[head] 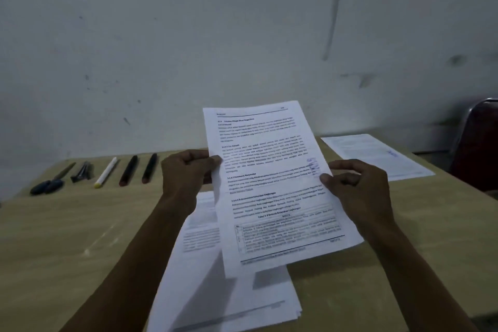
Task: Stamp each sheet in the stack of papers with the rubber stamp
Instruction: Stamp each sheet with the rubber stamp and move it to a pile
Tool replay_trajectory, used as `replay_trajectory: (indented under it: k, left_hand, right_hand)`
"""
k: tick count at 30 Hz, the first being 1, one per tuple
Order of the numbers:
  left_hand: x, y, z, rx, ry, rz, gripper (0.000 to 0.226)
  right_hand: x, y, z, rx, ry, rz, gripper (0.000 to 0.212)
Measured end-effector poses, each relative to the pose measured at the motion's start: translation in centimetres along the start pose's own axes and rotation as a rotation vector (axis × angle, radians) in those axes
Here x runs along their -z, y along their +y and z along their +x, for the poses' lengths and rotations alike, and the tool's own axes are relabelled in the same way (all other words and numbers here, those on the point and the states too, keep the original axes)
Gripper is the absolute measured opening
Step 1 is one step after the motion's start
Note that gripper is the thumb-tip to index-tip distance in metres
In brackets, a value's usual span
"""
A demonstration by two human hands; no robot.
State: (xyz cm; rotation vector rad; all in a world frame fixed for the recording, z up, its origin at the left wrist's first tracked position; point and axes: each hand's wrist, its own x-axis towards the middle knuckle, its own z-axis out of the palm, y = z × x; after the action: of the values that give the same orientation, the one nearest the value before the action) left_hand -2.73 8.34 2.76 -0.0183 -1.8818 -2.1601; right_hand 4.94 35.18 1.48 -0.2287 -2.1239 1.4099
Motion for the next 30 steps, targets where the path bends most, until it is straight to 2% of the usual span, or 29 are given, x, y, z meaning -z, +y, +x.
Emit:
replay_trajectory:
  k: [5,9,14,18,23,30]
  left_hand:
    - [-7.9,1.1,1.1,-0.021,-0.058,0.041,0.011]
    - [-15.2,0.4,2.9,-0.029,-0.136,0.124,0.016]
    - [-22.7,-2.1,4.9,-0.042,-0.228,0.326,0.015]
    - [-27.4,-5.2,6.9,-0.026,-0.280,0.512,0.012]
    - [-32.1,-10.0,9.9,0.043,-0.335,0.674,0.015]
    - [-38.2,-15.1,14.6,0.059,-0.343,0.785,0.039]
  right_hand:
    - [4.1,1.8,4.4,-0.026,0.070,-0.244,0.024]
    - [7.1,4.3,8.4,-0.120,0.147,-0.444,0.024]
    - [9.5,7.4,11.8,-0.228,0.113,-0.662,0.026]
    - [11.3,10.7,14.4,-0.300,0.060,-0.727,0.030]
    - [12.5,14.7,18.6,-0.296,0.023,-0.785,0.030]
    - [13.2,19.8,25.2,-0.209,-0.003,-0.827,0.024]
